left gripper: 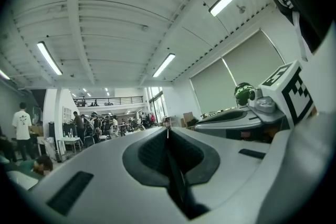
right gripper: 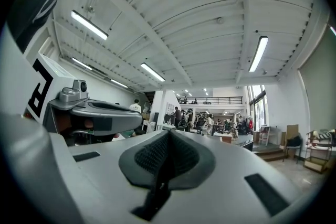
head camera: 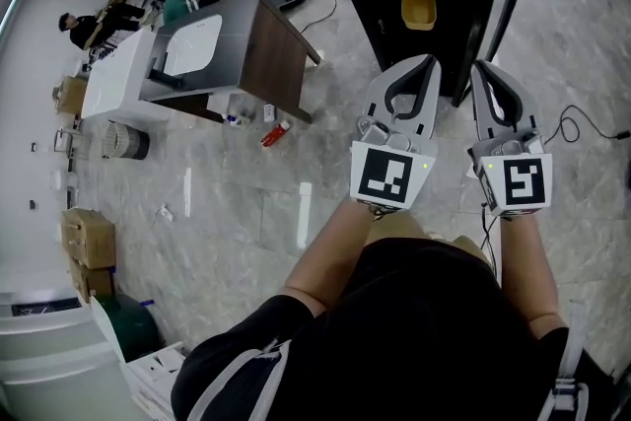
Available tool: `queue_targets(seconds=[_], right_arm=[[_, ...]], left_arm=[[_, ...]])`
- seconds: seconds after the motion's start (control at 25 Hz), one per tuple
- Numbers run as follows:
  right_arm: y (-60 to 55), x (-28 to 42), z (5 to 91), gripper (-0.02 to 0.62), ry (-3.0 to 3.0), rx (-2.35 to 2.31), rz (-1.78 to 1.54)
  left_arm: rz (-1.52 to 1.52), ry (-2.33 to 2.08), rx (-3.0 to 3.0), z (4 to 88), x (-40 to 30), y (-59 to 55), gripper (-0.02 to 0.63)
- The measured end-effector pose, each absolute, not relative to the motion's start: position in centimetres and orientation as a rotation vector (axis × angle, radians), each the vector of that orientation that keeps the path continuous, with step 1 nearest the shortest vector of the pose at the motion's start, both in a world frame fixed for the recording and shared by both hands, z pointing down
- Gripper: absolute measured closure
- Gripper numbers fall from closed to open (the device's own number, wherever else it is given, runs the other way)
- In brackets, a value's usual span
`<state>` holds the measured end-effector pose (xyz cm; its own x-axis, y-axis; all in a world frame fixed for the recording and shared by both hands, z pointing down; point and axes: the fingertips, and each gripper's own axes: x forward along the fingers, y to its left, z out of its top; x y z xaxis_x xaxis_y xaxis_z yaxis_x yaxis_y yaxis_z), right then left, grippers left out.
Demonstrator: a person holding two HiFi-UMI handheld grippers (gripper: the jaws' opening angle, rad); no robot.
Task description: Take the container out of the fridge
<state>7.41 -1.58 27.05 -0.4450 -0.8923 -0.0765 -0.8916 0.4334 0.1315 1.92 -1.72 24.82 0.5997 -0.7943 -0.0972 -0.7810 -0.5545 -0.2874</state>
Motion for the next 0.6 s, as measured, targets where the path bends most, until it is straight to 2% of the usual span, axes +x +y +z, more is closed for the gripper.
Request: queue_targets(seconds=[0.6], right_arm=[[-22.9, 1.2, 28.7, 0.56, -2.526, 1.796, -0.157]], left_arm=[[-0.149, 1.127, -2.577, 26.3, -4.9, -23.2, 0.583]])
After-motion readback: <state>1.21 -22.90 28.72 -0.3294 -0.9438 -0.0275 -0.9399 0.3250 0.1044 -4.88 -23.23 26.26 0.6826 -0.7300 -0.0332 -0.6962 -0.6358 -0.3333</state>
